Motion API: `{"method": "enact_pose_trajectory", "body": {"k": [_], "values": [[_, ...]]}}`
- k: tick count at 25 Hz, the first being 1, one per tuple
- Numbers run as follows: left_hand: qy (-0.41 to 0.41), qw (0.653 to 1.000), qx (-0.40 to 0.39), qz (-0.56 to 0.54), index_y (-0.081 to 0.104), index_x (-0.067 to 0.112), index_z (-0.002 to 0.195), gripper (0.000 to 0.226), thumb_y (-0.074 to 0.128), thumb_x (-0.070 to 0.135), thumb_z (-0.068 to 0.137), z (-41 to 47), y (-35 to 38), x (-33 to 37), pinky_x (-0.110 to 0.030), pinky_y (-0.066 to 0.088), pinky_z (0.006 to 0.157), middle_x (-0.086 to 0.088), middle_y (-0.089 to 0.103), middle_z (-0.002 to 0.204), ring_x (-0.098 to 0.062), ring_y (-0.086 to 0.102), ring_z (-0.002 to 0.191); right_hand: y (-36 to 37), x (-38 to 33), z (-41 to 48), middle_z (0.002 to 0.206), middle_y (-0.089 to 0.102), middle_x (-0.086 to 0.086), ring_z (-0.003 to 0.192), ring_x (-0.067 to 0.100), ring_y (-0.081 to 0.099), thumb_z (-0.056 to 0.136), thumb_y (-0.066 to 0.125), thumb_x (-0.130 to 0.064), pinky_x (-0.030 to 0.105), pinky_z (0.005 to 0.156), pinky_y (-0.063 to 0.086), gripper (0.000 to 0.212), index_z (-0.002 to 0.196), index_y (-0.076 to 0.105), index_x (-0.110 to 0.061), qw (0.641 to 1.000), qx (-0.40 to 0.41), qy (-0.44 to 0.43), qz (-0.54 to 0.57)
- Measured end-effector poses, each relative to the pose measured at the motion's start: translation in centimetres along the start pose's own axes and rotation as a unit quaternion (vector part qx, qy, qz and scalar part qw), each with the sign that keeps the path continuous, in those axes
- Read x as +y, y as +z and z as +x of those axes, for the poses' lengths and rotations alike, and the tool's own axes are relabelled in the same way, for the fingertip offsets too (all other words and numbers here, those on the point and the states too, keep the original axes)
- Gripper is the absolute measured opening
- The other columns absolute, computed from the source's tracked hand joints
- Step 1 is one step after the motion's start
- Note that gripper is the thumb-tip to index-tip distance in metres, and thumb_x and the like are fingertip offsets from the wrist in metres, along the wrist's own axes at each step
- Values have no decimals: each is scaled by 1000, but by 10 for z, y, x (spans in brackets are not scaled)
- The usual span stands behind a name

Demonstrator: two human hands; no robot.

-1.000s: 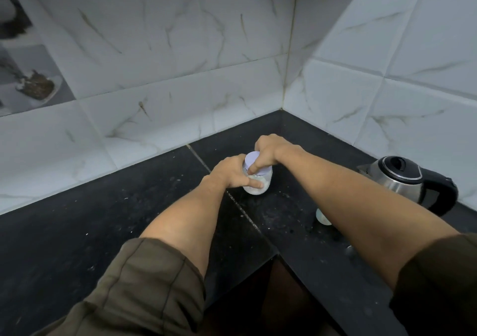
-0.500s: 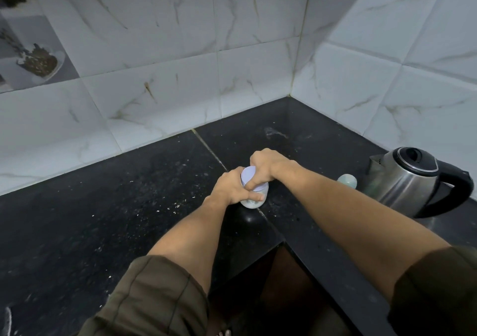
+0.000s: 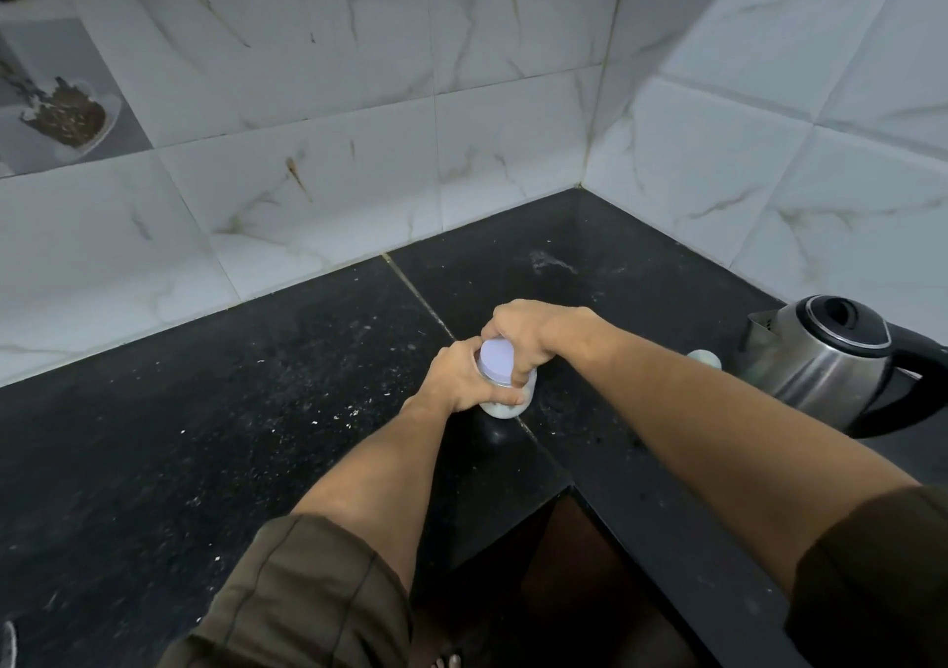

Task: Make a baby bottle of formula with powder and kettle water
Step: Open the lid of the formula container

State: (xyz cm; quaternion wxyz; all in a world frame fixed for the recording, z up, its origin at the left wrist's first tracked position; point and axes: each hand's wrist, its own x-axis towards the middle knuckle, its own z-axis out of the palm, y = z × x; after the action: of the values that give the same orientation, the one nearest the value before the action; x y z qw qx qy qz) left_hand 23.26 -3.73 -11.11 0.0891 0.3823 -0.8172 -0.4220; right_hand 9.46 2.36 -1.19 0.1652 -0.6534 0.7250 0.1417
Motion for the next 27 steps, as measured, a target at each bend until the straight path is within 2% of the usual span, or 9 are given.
{"method": "enact_pose_trajectory", "body": {"k": [3, 9, 13, 15, 19, 21, 23, 25, 27], "values": [[-1, 1000, 1, 4, 66, 28, 117, 87, 99, 53, 40, 1, -1, 1, -40, 58, 94, 12, 72, 106, -11, 68, 100, 5, 0, 2, 120, 54, -2, 109, 23, 57, 66, 93, -22, 40, 90, 55, 74, 131, 57, -22, 1000, 0, -17, -19], [5, 1000, -12, 25, 64, 27, 123, 90, 99, 53, 44, 3, -3, 6, -41, 57, 95, 11, 71, 109, -14, 66, 104, 5, 6, 0, 126, 52, -2, 117, 24, 57, 64, 94, -33, 44, 94, 56, 89, 141, 51, -24, 1000, 11, -9, -8], [8, 999, -20, 32, 65, 27, 123, 89, 99, 53, 45, 2, -4, 6, -41, 57, 95, 10, 72, 106, -14, 67, 103, 5, 2, -3, 114, 56, -2, 99, 21, 61, 64, 87, -59, 40, 81, 57, 73, 119, 59, -21, 998, 32, 45, -6], [5, 1000, -21, 19, 65, 26, 123, 89, 99, 50, 45, 2, -4, 5, -41, 57, 96, 10, 72, 107, -14, 67, 102, 4, 1, -3, 113, 58, -1, 98, 21, 60, 68, 89, -50, 40, 83, 57, 63, 117, 63, -21, 999, 35, 35, -5], [-3, 1000, -24, 3, 64, 24, 126, 97, 99, 52, 41, 2, -3, 0, -44, 56, 99, 9, 71, 111, -16, 66, 107, 4, 3, -1, 130, 46, -2, 121, 24, 48, 73, 87, -18, 43, 96, 53, 79, 141, 49, -28, 1000, -8, -21, -6], [-2, 1000, -24, 5, 65, 26, 124, 95, 99, 53, 40, 3, -4, 0, -44, 56, 98, 10, 72, 109, -15, 66, 106, 5, 5, -1, 135, 42, -1, 126, 23, 44, 70, 88, -26, 46, 98, 52, 91, 148, 40, -28, 1000, -12, -3, 11], [4, 1000, -24, 14, 66, 28, 121, 91, 98, 55, 40, 3, -5, 2, -44, 57, 96, 10, 72, 106, -15, 67, 104, 5, 6, -2, 134, 46, -2, 121, 22, 50, 67, 86, -52, 46, 96, 54, 98, 149, 40, -24, 999, 1, 40, 35], [11, 999, -27, 23, 66, 27, 118, 84, 99, 52, 45, 3, -6, 4, -44, 57, 95, 9, 72, 105, -16, 67, 103, 5, 6, -1, 118, 58, -2, 105, 21, 61, 65, 79, -71, 43, 88, 56, 88, 133, 55, -20, 997, 15, 70, 27], [13, 999, -29, 21, 66, 28, 117, 80, 100, 48, 47, 3, -6, 5, -44, 57, 95, 9, 72, 106, -16, 67, 103, 4, 4, 1, 106, 64, -3, 95, 21, 64, 68, 82, -66, 40, 82, 58, 71, 119, 63, -21, 998, 18, 63, 13]]}}
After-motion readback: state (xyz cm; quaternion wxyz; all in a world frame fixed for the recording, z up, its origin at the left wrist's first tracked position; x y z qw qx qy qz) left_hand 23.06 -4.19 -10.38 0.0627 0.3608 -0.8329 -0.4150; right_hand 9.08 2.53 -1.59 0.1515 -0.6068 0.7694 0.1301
